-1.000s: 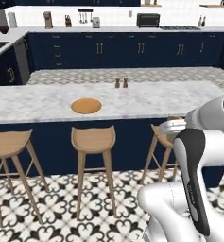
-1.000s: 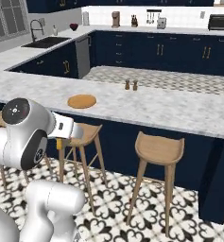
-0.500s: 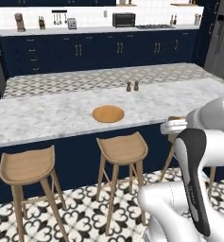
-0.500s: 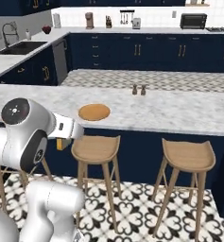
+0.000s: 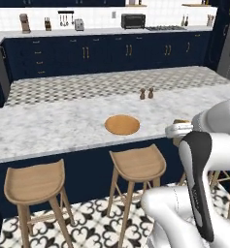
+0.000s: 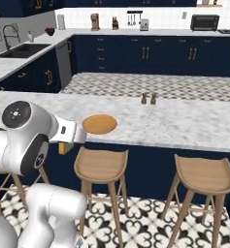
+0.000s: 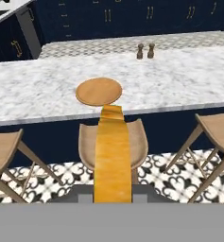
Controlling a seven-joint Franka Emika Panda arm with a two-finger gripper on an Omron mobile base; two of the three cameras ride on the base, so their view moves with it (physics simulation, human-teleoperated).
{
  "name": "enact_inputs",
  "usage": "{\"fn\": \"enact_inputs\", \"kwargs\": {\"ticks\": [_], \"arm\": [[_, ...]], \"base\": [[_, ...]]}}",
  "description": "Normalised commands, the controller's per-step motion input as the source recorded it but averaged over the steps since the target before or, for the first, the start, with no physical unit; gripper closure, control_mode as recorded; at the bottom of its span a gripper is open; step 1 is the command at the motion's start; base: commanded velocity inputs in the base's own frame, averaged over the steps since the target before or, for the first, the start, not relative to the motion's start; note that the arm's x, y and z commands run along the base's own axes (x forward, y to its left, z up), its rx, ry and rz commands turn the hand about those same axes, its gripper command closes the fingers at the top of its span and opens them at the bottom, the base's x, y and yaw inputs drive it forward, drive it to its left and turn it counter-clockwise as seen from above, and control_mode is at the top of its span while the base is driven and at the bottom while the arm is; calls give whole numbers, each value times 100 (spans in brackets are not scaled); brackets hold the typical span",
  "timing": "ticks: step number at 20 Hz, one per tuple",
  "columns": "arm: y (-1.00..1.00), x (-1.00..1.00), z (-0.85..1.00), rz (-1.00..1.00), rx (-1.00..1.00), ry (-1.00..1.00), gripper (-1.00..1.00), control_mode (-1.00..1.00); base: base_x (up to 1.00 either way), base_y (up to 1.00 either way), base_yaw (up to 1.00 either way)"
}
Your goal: Start the toaster. Once the lever pops up, take the bread to the plate on the dining counter.
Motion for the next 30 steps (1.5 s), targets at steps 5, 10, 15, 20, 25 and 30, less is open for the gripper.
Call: {"fn": "enact_inputs", "kwargs": {"ticks": [5,10,15,20,25,30], "arm": [[0,0,0,0,0,0,100,100],[0,0,0,0,0,0,100,100],[0,0,0,0,0,0,100,100],[0,0,0,0,0,0,100,100],[0,0,0,0,0,0,100,100],[3,67,-1,6,0,3,100,-100]], "base": [[67,12,18],[72,7,9],[55,43,7],[44,52,6],[30,35,6],[0,0,0]]}}
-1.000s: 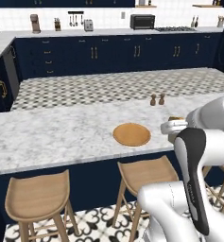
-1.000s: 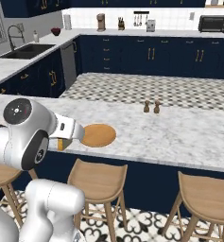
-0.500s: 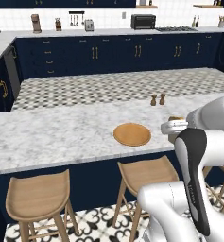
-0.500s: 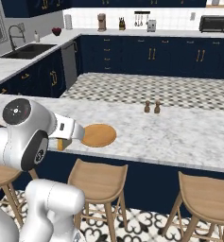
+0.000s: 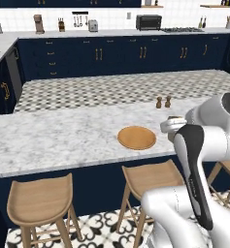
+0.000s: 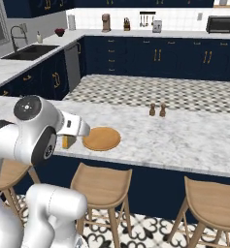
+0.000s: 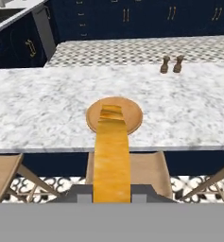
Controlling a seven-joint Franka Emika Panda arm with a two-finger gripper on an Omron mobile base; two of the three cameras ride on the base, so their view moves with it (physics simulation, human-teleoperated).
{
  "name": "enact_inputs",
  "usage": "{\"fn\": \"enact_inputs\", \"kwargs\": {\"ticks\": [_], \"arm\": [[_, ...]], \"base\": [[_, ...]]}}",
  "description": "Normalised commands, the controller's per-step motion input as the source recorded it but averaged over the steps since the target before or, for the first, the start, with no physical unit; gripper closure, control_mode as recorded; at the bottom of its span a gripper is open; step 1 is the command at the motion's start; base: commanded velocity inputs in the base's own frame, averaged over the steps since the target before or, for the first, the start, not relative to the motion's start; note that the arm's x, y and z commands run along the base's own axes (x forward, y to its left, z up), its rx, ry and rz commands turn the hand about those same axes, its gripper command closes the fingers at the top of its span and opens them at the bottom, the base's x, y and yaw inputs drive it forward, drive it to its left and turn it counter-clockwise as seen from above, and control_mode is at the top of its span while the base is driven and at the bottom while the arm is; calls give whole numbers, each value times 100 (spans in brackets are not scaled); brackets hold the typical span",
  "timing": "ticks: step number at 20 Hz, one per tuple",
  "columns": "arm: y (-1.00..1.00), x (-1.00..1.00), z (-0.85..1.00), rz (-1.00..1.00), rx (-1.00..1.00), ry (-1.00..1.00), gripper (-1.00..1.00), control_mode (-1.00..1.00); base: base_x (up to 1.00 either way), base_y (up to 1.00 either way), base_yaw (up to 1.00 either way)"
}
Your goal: Start the toaster. Once the lever pops up, take the bread to the plate on the dining counter.
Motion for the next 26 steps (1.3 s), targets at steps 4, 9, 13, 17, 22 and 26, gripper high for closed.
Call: {"fn": "enact_inputs", "kwargs": {"ticks": [4,9,13,17,22,26], "arm": [[0,96,-17,9,17,3,100,-100],[4,100,-40,4,24,17,100,-100],[29,96,-72,0,1,5,100,-100],[25,74,-64,0,-1,0,100,-100],[0,48,-53,0,0,-1,100,-100],[0,55,-30,2,0,-3,100,-100]], "base": [[0,0,0],[0,0,0],[0,0,0],[0,0,0],[0,0,0],[0,0,0]]}}
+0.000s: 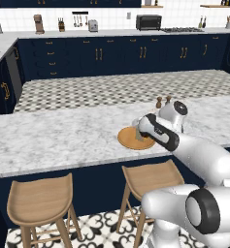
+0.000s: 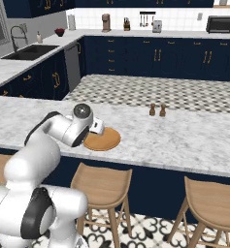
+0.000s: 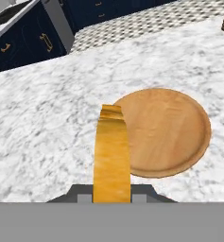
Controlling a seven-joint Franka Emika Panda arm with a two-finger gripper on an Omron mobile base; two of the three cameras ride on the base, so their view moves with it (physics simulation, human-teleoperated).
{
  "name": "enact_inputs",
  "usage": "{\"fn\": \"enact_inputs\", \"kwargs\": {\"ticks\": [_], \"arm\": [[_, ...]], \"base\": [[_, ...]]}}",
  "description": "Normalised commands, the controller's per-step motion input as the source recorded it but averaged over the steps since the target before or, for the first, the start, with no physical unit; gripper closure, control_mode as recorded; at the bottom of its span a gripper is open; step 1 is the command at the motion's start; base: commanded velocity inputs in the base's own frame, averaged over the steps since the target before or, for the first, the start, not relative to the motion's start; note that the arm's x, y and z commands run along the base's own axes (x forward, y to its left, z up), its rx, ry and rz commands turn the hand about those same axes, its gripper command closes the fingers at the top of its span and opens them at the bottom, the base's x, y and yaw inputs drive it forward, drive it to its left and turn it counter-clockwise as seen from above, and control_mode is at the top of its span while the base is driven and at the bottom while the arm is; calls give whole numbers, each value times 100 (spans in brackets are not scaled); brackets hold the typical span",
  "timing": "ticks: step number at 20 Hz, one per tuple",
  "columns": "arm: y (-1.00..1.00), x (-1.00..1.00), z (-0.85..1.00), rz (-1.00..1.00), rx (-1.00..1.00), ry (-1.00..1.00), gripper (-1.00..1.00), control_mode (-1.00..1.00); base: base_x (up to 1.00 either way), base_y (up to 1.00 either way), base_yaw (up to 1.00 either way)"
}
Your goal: Start the toaster. Once the lever pops up, take the bread to the plate on the dining counter.
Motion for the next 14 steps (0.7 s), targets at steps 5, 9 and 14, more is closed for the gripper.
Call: {"fn": "enact_inputs", "kwargs": {"ticks": [5,9,14], "arm": [[0,65,-21,3,0,-1,100,-100],[0,43,-17,3,1,0,100,-100],[0,15,-23,4,2,1,100,-100]], "base": [[0,0,0],[0,0,0],[0,0,0]]}}
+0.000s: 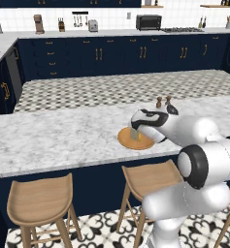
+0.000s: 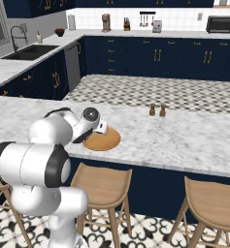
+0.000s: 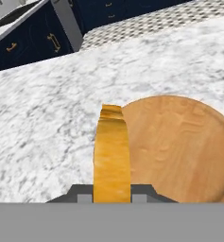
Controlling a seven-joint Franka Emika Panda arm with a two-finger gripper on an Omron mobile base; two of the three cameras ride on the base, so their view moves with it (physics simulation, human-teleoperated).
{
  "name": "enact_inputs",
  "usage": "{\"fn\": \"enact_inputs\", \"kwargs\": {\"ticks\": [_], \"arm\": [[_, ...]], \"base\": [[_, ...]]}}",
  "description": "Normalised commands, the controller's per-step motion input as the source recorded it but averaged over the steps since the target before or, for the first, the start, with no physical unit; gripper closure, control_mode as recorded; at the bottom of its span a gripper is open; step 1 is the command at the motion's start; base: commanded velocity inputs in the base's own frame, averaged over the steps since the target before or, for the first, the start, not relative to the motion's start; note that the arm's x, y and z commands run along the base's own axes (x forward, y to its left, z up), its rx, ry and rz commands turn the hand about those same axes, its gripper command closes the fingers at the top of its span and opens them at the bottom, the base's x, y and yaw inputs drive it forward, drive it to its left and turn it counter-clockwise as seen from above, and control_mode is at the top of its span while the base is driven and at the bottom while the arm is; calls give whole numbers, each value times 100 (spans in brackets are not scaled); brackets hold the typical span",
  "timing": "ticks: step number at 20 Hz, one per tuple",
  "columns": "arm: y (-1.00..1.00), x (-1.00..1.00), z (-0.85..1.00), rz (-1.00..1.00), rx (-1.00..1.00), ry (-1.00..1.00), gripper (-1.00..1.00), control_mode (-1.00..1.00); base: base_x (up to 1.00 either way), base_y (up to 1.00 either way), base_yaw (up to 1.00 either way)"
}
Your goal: Start the toaster. Once the lever pops up, take the bread to the plate on the dining counter.
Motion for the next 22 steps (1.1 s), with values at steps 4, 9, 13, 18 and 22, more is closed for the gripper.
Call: {"fn": "enact_inputs", "kwargs": {"ticks": [4,9,13,18,22], "arm": [[0,10,-19,2,3,0,100,-100],[-2,22,-12,1,1,0,100,-100],[-10,24,-9,2,2,0,100,-100],[-9,24,-13,2,3,0,100,-100],[-10,13,-25,1,6,2,100,-100]], "base": [[0,0,0],[0,0,0],[0,0,0],[0,0,0],[0,0,0]]}}
